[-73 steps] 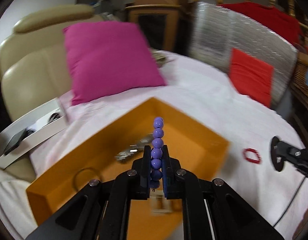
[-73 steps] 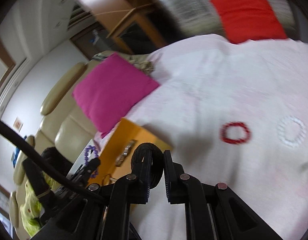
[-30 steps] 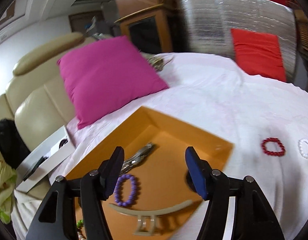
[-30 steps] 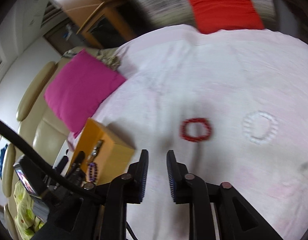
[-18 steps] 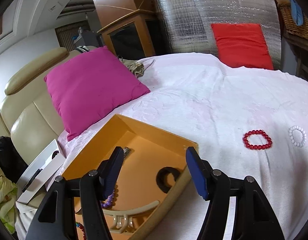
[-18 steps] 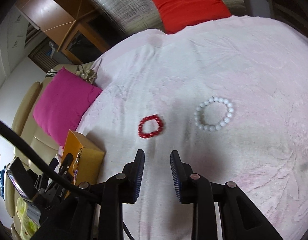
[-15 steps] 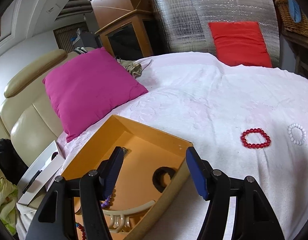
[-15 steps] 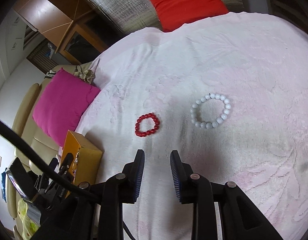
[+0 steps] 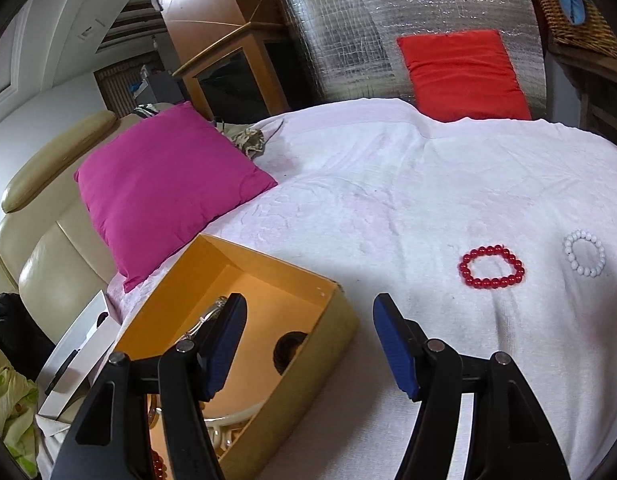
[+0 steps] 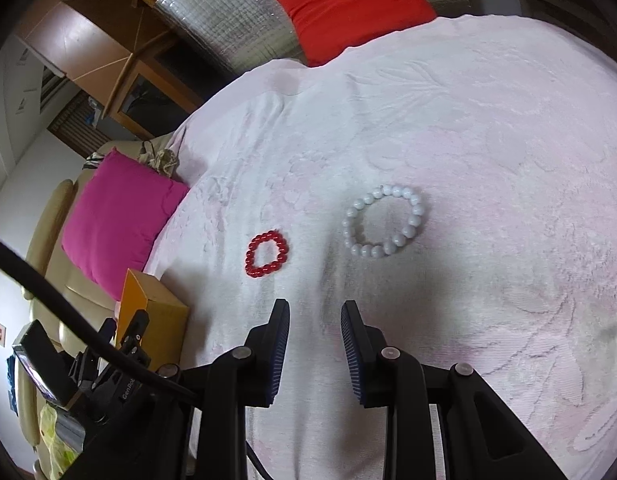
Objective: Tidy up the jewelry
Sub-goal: 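Move both open tools back over the red and white bracelets, then grasp the white beaded bracelet with the right tool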
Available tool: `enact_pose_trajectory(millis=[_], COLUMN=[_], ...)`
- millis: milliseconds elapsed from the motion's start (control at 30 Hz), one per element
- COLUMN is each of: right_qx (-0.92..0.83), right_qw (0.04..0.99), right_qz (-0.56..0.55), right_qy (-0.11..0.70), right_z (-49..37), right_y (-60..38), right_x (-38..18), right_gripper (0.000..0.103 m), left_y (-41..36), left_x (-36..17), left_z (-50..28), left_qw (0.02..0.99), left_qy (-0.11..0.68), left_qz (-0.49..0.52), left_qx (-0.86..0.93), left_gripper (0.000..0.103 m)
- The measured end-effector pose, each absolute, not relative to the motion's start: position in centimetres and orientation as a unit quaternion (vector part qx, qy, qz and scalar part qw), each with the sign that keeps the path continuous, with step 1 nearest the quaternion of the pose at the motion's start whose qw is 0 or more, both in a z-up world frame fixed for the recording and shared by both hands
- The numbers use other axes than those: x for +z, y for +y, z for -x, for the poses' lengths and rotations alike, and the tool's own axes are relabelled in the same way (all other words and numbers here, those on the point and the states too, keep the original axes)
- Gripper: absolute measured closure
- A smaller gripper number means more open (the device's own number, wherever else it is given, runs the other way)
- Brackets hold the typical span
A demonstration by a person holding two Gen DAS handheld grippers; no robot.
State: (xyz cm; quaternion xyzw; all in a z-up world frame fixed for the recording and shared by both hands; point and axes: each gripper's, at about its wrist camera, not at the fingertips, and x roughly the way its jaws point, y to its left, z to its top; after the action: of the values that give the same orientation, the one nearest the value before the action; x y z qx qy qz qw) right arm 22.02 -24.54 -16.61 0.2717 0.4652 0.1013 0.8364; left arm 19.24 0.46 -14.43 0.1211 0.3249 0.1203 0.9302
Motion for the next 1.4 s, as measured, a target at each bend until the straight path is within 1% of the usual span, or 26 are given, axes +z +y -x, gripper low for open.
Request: enact_pose_trajectory(millis=[700,767,900,1167,1400], right_qx=[0.082,0.079,0.072,0.057,0.051], right_qw=[0.827,0.826,0.824,0.823,0.824], right_qz=[-0.300,-0.301,-0.303,-0.313,-0.310], right_qy=[0.468,0.470,0.473,0.471,0.472], right_z=[-21.9,-22.0,-22.2,-23.3,-25.0], right_y=[-28.6,-28.8,-29.4,-30.6,-30.1], right_x=[-17.6,-17.8,-18.2,-18.9,-19.5], right_gripper=[0.074,0.072,0.061,0.060,0.060], left_y=[-4.3,-4.5,-5.0,-5.4,-6.3], left_x=[-16.2,-16.4,-17.0,-18.2,-18.5], left_z=[-20.7,-21.0,-21.7,-23.8,-25.1], left_qw=[0.920,0.917,0.913,0.901,0.900], left_qy=[0.362,0.370,0.384,0.422,0.427], left_qz=[-0.131,-0.130,-0.125,-0.094,-0.090], left_qx=[0.078,0.073,0.062,0.034,0.018], left_gripper=[0.036,0.036,0.036,0.035,0.035])
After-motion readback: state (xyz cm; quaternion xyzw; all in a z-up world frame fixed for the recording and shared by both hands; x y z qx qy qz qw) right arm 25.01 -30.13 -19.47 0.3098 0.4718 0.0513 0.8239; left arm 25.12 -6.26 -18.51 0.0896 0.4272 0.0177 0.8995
